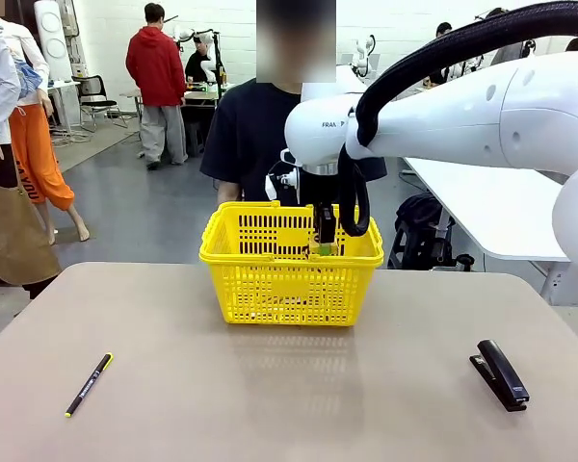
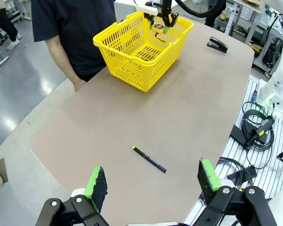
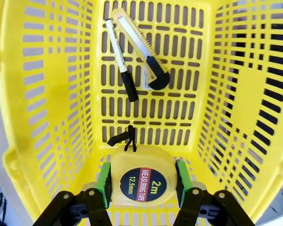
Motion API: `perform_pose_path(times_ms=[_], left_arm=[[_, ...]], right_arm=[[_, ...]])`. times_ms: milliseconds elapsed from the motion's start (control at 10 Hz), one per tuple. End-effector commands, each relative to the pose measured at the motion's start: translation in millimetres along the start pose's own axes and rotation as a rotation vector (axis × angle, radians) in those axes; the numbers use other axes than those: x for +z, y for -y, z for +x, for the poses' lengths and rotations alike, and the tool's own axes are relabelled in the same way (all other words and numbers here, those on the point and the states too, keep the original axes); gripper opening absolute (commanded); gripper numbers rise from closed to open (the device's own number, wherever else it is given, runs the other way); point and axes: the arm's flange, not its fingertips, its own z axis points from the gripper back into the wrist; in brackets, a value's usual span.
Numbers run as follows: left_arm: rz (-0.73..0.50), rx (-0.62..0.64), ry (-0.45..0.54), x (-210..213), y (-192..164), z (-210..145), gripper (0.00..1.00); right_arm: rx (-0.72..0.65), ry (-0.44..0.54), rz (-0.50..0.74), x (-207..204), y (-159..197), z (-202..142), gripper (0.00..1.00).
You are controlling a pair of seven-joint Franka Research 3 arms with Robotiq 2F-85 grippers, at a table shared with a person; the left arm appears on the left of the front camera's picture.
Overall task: Place the items the person wants into the basket.
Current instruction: Pick up the item the person points to and place it in the Market Basket.
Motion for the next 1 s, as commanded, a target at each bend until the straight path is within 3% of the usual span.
perform_pose_path(times_ms=[0, 500, 800, 900], left_arm=[[0.0, -0.017, 0.016, -0.3, -1.8, -1.1, 1.0], [0.0, -0.017, 0.016, -0.3, -1.8, -1.1, 1.0], [0.0, -0.017, 0.016, -0.3, -1.8, -1.1, 1.0], [0.0, -0.017, 0.016, -0.3, -1.8, -1.1, 1.0]], right_arm=[[0.039, 0.029, 0.06, -1.3, 10.0, 0.5, 0.65], [0.055, 0.04, 0.104, -13.7, 13.5, -1.2, 0.67], [0.052, 0.057, 0.091, -9.1, 11.9, -6.8, 0.96], [0.051, 0.06, 0.089, -7.6, 10.9, -8.4, 1.0]])
